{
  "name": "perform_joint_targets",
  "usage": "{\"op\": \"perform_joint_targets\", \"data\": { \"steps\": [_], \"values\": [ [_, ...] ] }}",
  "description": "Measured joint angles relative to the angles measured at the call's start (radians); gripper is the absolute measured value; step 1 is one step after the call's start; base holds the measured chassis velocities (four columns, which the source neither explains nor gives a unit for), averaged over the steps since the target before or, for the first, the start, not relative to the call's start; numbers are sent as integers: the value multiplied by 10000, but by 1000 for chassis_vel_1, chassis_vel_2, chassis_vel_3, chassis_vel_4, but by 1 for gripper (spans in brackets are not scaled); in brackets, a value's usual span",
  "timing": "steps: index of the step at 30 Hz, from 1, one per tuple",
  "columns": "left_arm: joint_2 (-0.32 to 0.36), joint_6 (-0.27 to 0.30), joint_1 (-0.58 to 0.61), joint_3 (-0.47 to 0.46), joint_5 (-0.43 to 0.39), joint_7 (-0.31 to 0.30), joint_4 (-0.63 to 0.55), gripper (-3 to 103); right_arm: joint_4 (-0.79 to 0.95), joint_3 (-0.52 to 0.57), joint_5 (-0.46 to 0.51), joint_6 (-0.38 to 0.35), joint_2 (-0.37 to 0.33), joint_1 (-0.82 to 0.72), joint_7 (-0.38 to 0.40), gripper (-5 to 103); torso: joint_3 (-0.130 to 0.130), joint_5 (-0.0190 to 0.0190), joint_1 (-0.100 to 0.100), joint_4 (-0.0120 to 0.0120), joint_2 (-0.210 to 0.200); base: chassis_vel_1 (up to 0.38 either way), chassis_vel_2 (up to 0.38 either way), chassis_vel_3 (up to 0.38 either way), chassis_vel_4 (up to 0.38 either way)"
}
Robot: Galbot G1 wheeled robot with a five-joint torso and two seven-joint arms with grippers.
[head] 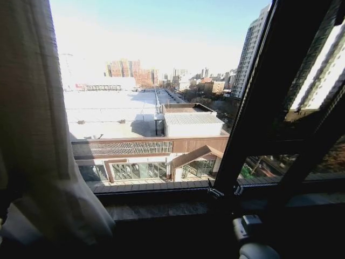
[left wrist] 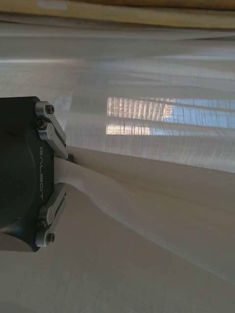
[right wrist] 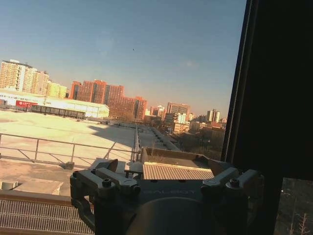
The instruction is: Open the curtains by pulling them apart, changing their state from closed to fully open.
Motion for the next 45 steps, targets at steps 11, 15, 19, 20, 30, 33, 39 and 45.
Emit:
{"op": "perform_joint_targets", "data": {
  "steps": [11,15,19,20,30,33,39,45],
  "values": [
    [552,979,-1086,-352,994,-5035,1084,18,-236,-179,-1,64,56,219,-94,100,1,1,1,-1,0,0,0,0,0],
    [483,1036,-842,-346,1259,-4629,771,28,-258,-219,-2,67,70,258,-100,100,0,2,0,-1,0,0,0,0,0],
    [-47,1328,-202,-214,1264,-3367,-467,44,-320,-363,-11,67,115,348,-106,100,0,2,0,-2,0,0,0,0,0],
    [-180,1403,-50,-201,1204,-3031,-792,44,-323,-386,-12,68,121,357,-106,100,0,2,0,-1,0,0,0,0,0],
    [-1193,1280,1311,193,993,2187,-3697,83,-278,-175,145,67,-39,368,-102,100,-1,6,-1,-3,0,0,0,0,0],
    [-1205,830,1358,986,1199,3200,-4019,97,-157,-79,468,7,-82,423,-24,100,0,6,0,-3,0,0,0,0,0],
    [-1580,477,1650,1918,1298,3323,-4500,100,101,215,818,-616,-181,434,159,100,0,5,0,-1,0,0,0,0,0],
    [-2015,418,2059,2358,1380,3454,-4897,100,346,608,1178,-1121,-355,410,156,100,0,5,-1,0,0,0,0,0,0]
  ]
}}
